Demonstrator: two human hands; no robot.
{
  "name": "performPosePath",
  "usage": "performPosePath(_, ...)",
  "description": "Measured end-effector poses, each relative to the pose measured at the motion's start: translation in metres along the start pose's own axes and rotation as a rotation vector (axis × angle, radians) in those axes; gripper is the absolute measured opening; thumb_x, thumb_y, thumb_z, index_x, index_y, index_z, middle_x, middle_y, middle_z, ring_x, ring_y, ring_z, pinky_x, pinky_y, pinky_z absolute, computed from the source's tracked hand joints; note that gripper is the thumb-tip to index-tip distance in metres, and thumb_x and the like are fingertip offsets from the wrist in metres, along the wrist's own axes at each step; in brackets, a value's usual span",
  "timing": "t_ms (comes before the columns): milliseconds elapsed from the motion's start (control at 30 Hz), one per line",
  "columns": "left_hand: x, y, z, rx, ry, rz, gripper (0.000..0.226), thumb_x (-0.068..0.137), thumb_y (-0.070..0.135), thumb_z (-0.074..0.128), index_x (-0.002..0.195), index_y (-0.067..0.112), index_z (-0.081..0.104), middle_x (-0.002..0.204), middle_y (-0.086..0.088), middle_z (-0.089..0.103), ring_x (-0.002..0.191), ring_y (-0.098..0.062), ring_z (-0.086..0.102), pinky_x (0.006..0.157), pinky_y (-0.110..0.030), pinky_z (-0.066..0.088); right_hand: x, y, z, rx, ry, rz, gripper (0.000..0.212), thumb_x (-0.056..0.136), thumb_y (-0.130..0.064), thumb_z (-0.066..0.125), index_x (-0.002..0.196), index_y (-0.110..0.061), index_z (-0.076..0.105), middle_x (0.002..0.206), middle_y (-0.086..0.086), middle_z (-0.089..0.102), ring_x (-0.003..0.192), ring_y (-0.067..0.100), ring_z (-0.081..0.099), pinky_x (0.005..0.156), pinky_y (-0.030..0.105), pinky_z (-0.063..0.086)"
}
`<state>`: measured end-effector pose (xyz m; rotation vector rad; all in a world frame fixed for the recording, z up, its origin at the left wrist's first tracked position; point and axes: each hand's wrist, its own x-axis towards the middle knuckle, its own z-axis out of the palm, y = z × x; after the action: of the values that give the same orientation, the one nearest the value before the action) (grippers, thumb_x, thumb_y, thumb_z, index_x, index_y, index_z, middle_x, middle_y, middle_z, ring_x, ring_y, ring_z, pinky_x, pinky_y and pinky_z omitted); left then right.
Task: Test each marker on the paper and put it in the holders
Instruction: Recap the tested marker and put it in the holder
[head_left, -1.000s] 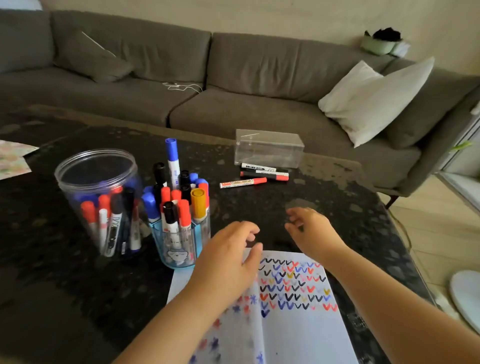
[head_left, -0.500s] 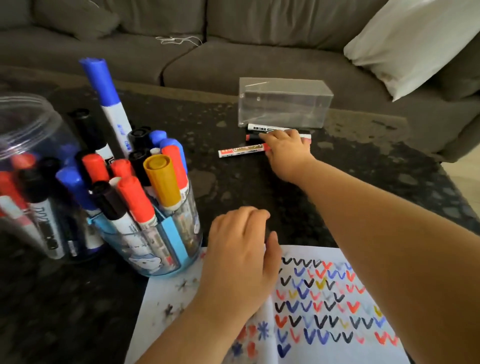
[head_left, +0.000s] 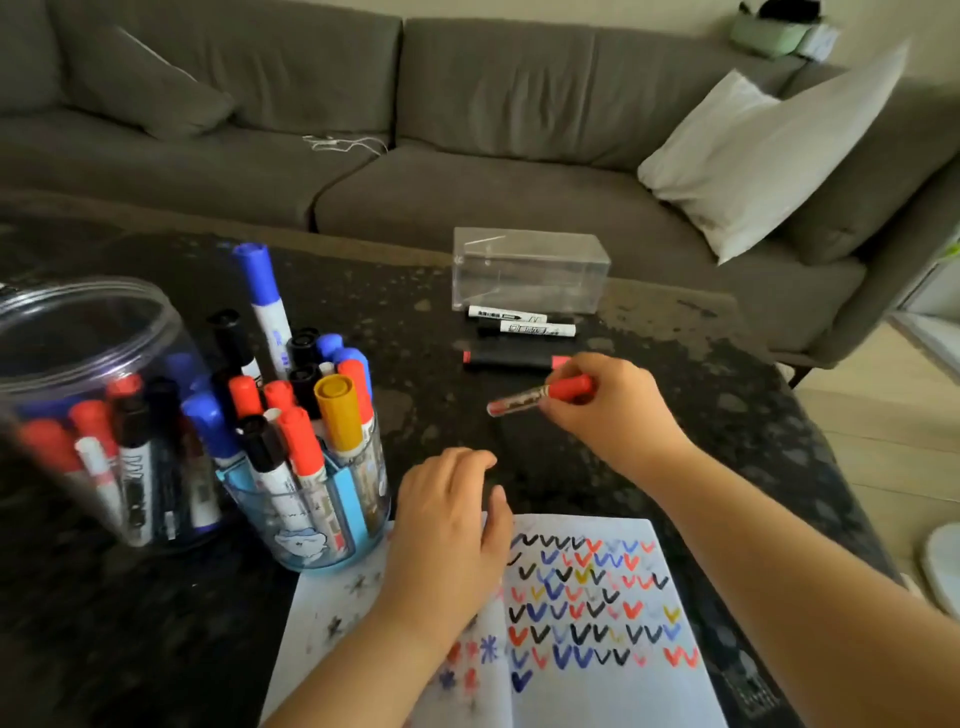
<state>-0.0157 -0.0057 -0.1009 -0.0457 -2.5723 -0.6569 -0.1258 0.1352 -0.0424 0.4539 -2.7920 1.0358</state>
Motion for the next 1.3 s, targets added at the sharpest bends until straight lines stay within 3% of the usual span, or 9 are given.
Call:
performPosePath(133, -0.007, 0.015, -0.027, -0.070, -0.074, -0.045, 0.026, 0.078, 0.018, 0.071, 0.104, 0.016, 0.063, 0.100, 0.003, 0.064, 0.092, -0.015, 0.062, 0.079, -0.026, 0.049, -0.072, -0.018, -0.043, 0.342, -0.016, 0.158, 0.010, 0.080, -0.024, 0.072, 0.088, -0.025, 0.067, 0.073, -0.007, 0.066, 0.061, -0.003, 0.059, 0.058, 0.011, 0.045)
performPosePath(267, -0.020, 0.045, -0.074, -0.389, -0.275, -0.196, 0.016, 0.095, 0.035, 0.044, 0.108, 0.035, 0.053, 0.105, 0.023, 0.054, 0.098, 0.006, 0.052, 0.074, -0.002, 0.039, -0.140, -0.038, -0.058, 0.723, -0.113, 0.276, 0.014, 0.092, -0.021, 0.052, 0.099, -0.023, 0.064, 0.083, -0.006, 0.072, 0.082, 0.008, 0.068, 0.074, 0.022, 0.055)
performPosePath(400, -0.049, 0.065, -0.099, -0.668, -0.474, -0.386, 0.018, 0.095, 0.047, 0.037, 0.092, 0.047, 0.055, 0.104, 0.030, 0.055, 0.104, 0.005, 0.053, 0.091, -0.015, 0.040, -0.194, -0.062, -0.042, 0.930, -0.277, 0.418, 0.028, 0.086, -0.033, 0.049, 0.095, -0.015, 0.068, 0.064, 0.003, 0.058, 0.058, 0.016, 0.056, 0.058, 0.025, 0.049)
performPosePath(500, -0.070, 0.068, -0.100, -1.011, -0.583, -0.563, 0.031, 0.084, 0.060, 0.047, 0.097, 0.040, 0.067, 0.105, 0.015, 0.067, 0.100, -0.007, 0.062, 0.098, -0.036, 0.045, -0.219, -0.074, -0.029, 1.192, -0.371, 0.504, 0.036, 0.081, -0.033, 0.050, 0.087, 0.001, 0.063, 0.058, 0.006, 0.049, 0.047, 0.012, 0.042, 0.041, 0.020, 0.034)
performPosePath(700, -0.081, 0.067, -0.104, -1.540, -0.621, -0.640, 0.026, 0.079, 0.030, 0.049, 0.084, 0.012, 0.068, 0.097, -0.016, 0.072, 0.096, -0.021, 0.069, 0.076, -0.029, 0.052, -0.229, -0.090, -0.026, 1.602, -0.481, 0.722, 0.034, 0.085, -0.032, 0.046, 0.070, -0.006, 0.063, 0.049, 0.000, 0.032, 0.037, 0.004, 0.026, 0.029, 0.011, 0.021)
performPosePath(867, -0.077, 0.067, -0.095, -1.431, -0.533, -0.722, 0.024, 0.090, 0.029, 0.046, 0.088, 0.011, 0.063, 0.095, -0.014, 0.071, 0.093, -0.018, 0.070, 0.074, -0.025, 0.052, -0.226, -0.089, -0.009, 1.283, -0.311, 0.627, 0.033, 0.095, -0.032, 0.041, 0.079, -0.007, 0.055, 0.050, -0.004, 0.031, 0.037, 0.002, 0.025, 0.033, 0.012, 0.020)
performPosePath(1000, -0.080, 0.066, -0.082, -1.250, -0.502, -0.797, 0.024, 0.096, 0.028, 0.046, 0.091, 0.015, 0.065, 0.091, -0.001, 0.075, 0.100, -0.020, 0.066, 0.102, -0.046, 0.043, -0.231, -0.071, 0.012, 0.633, -0.140, 0.409, 0.030, 0.098, -0.029, 0.044, 0.078, -0.012, 0.059, 0.046, -0.009, 0.047, 0.045, 0.004, 0.040, 0.047, 0.017, 0.032)
performPosePath(1167, -0.077, 0.062, -0.075, -1.165, -0.330, -0.923, 0.027, 0.094, 0.035, 0.050, 0.087, 0.015, 0.068, 0.086, 0.003, 0.075, 0.104, -0.019, 0.063, 0.105, -0.046, 0.038, -0.243, -0.065, 0.019, 0.135, -0.068, 0.266, 0.024, 0.096, -0.032, 0.045, 0.073, -0.027, 0.048, 0.058, -0.006, 0.052, 0.059, 0.011, 0.048, 0.058, 0.022, 0.036)
performPosePath(1300, -0.070, 0.055, -0.082, -1.111, -0.321, -0.838, 0.025, 0.092, 0.044, 0.049, 0.094, 0.023, 0.062, 0.092, 0.009, 0.074, 0.113, -0.015, 0.059, 0.111, -0.044, 0.028, -0.255, -0.058, 0.020, 0.312, -0.135, 0.386, 0.024, 0.096, -0.028, 0.049, 0.075, -0.021, 0.059, 0.049, -0.003, 0.049, 0.046, 0.006, 0.043, 0.049, 0.017, 0.033)
